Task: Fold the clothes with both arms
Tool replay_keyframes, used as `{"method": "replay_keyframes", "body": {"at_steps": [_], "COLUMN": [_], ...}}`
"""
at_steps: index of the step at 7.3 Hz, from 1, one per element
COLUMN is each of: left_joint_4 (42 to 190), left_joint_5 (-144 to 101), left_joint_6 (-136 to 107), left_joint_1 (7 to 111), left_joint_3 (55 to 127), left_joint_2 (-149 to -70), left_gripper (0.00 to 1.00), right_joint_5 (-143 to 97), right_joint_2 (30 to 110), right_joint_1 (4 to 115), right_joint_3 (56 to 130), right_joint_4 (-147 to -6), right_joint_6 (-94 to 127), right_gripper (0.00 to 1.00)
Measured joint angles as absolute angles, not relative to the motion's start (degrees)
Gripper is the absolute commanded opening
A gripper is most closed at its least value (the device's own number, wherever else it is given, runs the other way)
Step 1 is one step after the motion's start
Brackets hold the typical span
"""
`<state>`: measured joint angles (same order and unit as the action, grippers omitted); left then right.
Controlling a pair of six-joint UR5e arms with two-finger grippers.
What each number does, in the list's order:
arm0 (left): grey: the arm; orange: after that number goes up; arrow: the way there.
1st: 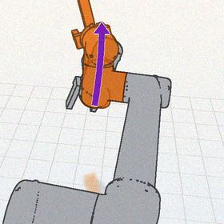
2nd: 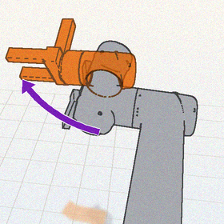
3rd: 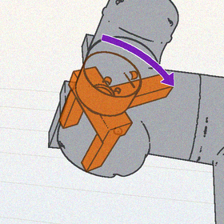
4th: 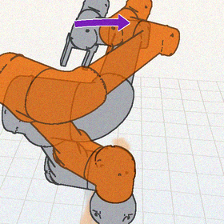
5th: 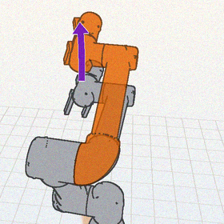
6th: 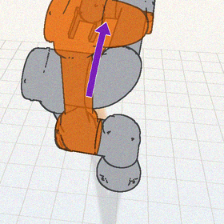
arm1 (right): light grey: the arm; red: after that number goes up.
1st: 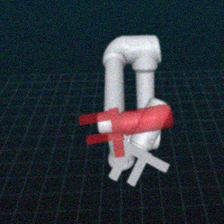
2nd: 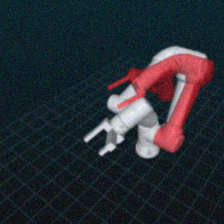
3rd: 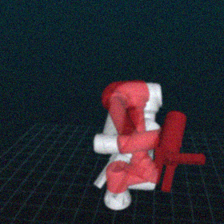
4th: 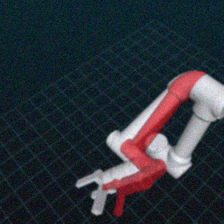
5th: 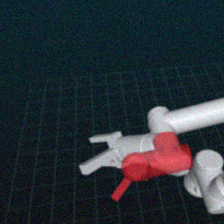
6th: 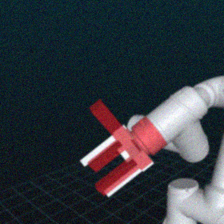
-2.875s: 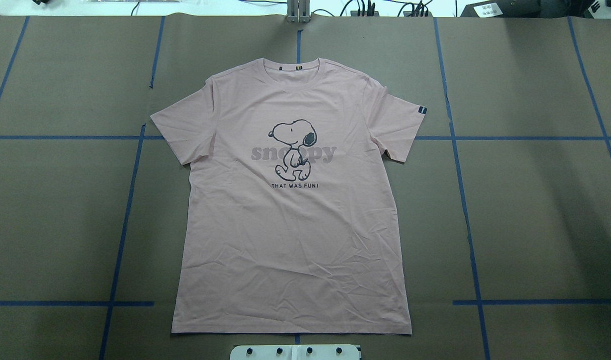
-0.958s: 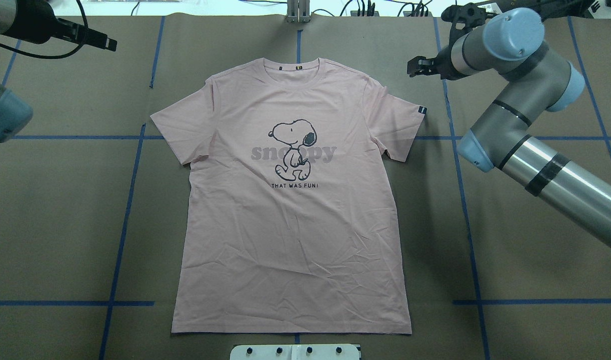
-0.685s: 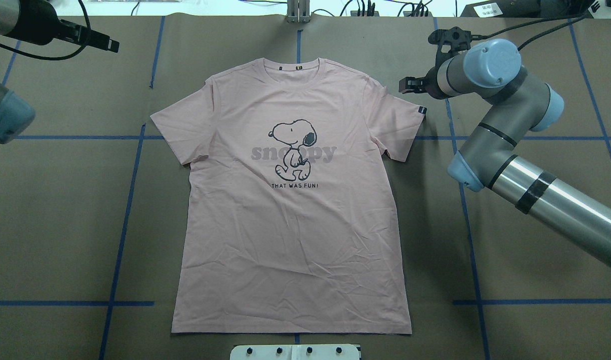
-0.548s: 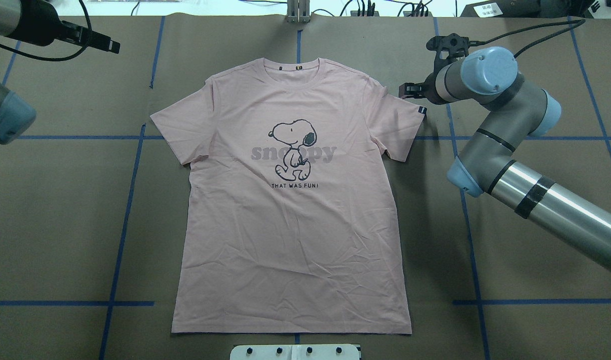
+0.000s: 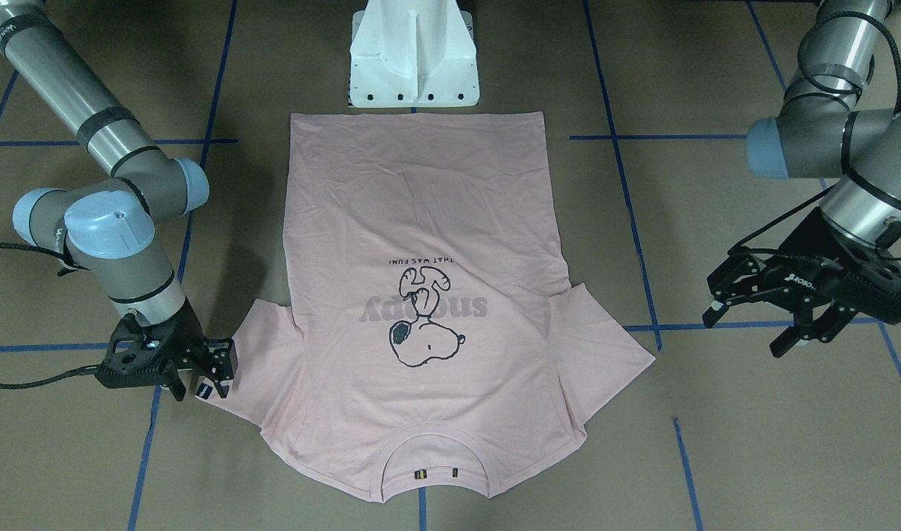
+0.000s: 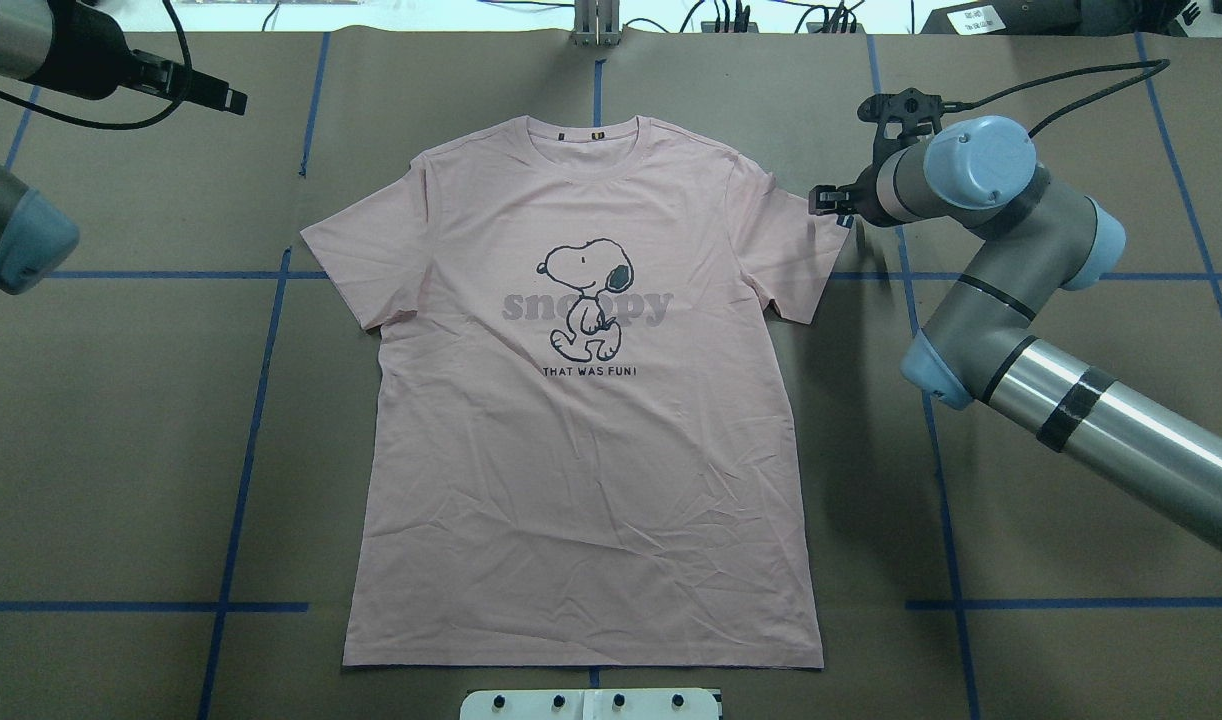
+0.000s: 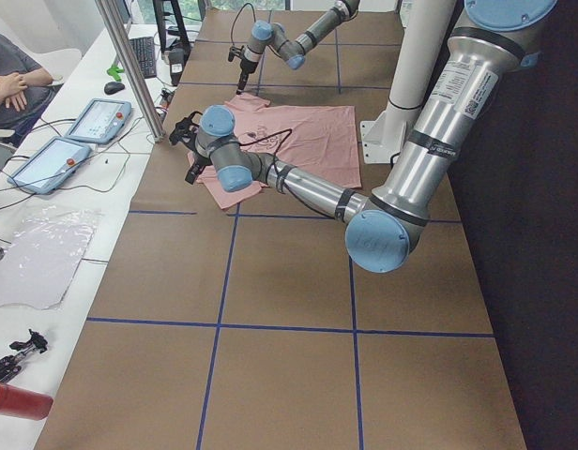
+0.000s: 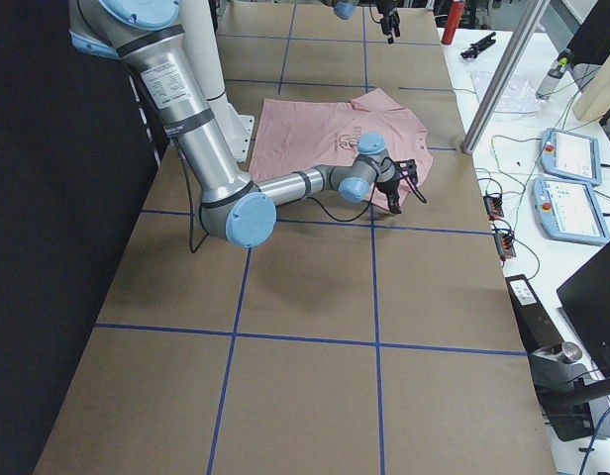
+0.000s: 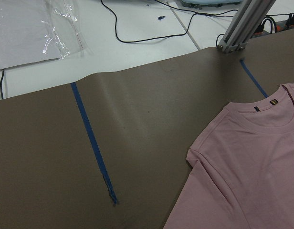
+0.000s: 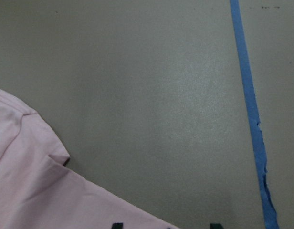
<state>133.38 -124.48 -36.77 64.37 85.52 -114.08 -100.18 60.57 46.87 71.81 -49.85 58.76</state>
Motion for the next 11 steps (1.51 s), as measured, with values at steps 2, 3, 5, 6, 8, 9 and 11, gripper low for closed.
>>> {"method": "replay_keyframes", "body": {"at_steps": [2,3,5,6,8,9,11], "left_joint_4": [133.3,133.3,133.3,133.3,133.3,133.3,133.4], "left_joint_5": [-124.5,-124.5,-124.5,-124.5,-124.5,-124.5,-124.5], "left_joint_6": [-36.7,-36.7,-36.7,-36.7,-36.7,-36.7,-36.7], "left_joint_1": [64.3,64.3,64.3,64.3,64.3,64.3,64.3], "left_joint_3": [85.5,85.5,85.4,85.4,85.4,85.4,85.5], "left_joint_2": [-114.0,-114.0,-114.0,-114.0,-113.9,-113.9,-113.8], "left_gripper": [1.0,1.0,1.0,1.0,1.0,1.0,1.0], "right_joint_5": [-100.1,-100.1,-100.0,-99.9,-99.4,-99.2,-99.2], "right_joint_2": [60.6,60.6,60.9,61.0,60.9,60.9,60.5], "right_joint_1": [46.6,46.5,46.2,46.1,45.9,45.9,45.9], "right_joint_3": [71.8,71.8,71.8,71.7,71.2,71.1,71.1], "right_joint_4": [-50.2,-50.4,-50.6,-50.6,-50.5,-50.4,-50.4], "right_joint_6": [58.8,58.9,58.8,58.8,58.9,58.9,59.2], "right_gripper": [0.62,0.61,0.58,0.57,0.0,0.0,0.0]}}
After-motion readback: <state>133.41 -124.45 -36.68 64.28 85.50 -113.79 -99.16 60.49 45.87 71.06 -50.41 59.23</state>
